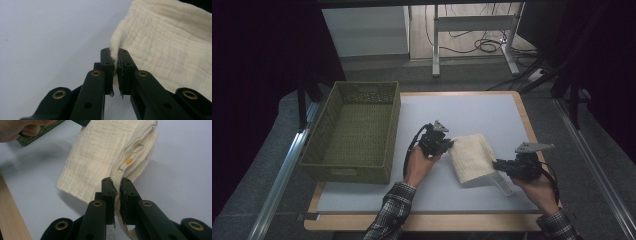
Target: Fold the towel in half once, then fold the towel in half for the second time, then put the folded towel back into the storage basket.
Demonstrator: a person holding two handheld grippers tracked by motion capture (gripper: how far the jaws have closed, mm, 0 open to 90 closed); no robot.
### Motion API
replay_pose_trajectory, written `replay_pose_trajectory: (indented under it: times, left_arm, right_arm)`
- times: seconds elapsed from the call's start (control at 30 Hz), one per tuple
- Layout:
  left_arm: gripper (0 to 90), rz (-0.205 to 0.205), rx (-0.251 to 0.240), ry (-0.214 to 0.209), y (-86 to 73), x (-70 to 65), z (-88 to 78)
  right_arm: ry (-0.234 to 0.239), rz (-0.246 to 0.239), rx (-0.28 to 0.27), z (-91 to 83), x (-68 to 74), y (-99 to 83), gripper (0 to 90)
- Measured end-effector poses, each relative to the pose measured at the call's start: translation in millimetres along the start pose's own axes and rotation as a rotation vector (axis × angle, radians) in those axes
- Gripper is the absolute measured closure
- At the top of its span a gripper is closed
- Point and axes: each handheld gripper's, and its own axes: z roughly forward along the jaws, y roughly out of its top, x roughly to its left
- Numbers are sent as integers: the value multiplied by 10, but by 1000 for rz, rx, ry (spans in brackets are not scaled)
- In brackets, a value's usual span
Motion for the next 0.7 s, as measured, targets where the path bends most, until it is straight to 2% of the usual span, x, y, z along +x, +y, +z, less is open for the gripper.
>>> replay_pose_trajectory:
  times: [0.4,0.7]
  left_arm:
    - [844,18,-6,68,84,127,-321]
    - [844,24,-7,120,128,246,-533]
  right_arm:
    - [20,-31,-36,112,150,236,827]
    - [39,-51,-40,252,287,433,827]
